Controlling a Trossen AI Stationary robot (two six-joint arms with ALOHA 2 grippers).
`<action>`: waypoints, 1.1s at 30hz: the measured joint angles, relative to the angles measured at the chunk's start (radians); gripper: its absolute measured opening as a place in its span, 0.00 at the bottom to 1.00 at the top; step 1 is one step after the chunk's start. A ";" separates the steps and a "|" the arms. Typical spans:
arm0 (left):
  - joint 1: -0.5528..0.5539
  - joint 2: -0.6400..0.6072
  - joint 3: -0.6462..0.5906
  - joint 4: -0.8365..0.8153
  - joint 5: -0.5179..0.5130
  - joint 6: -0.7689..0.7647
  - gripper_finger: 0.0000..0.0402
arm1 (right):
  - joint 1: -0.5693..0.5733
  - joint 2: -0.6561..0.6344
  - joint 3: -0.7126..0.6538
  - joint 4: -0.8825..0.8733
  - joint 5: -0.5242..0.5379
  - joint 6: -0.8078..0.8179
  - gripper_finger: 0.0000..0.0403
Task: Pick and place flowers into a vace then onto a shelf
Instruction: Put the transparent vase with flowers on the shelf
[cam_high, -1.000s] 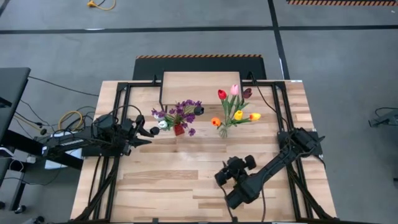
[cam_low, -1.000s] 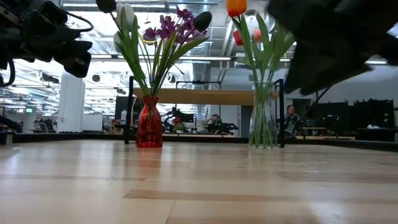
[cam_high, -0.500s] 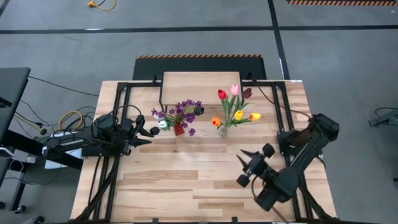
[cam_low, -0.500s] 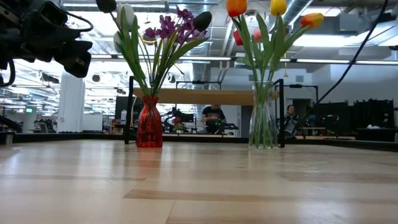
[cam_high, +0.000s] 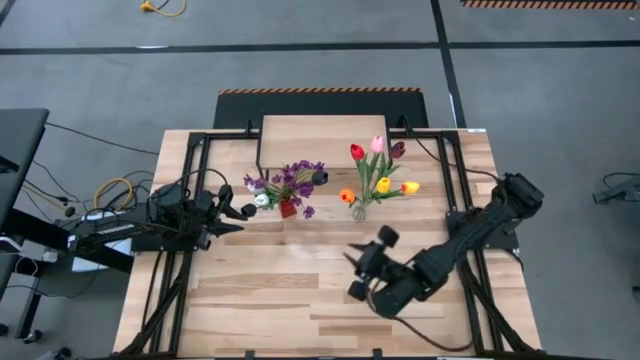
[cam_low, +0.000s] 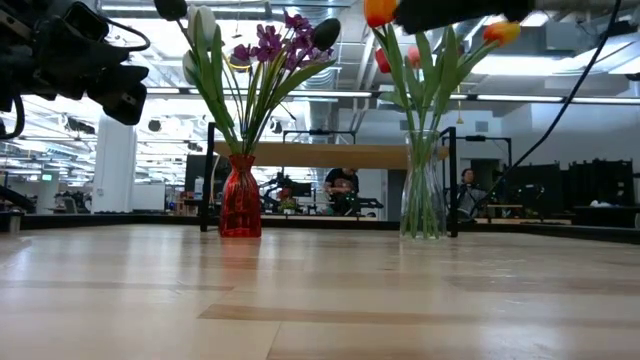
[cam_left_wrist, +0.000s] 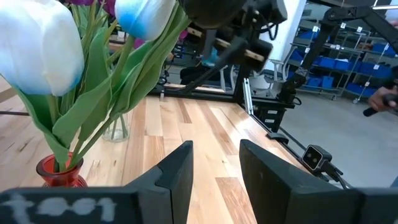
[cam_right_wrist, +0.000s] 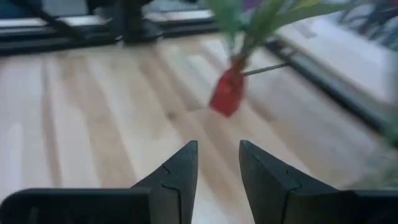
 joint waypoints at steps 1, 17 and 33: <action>0.000 0.000 0.000 0.000 0.000 0.000 0.30 | -0.009 0.013 0.000 0.039 -0.028 -0.034 0.27; 0.000 0.000 0.000 0.000 0.000 0.000 0.30 | -0.106 0.060 -0.216 0.726 -0.285 -0.373 0.26; 0.000 0.000 0.000 0.000 0.000 0.000 0.30 | -0.078 -0.469 -0.708 0.727 -0.281 -0.251 0.27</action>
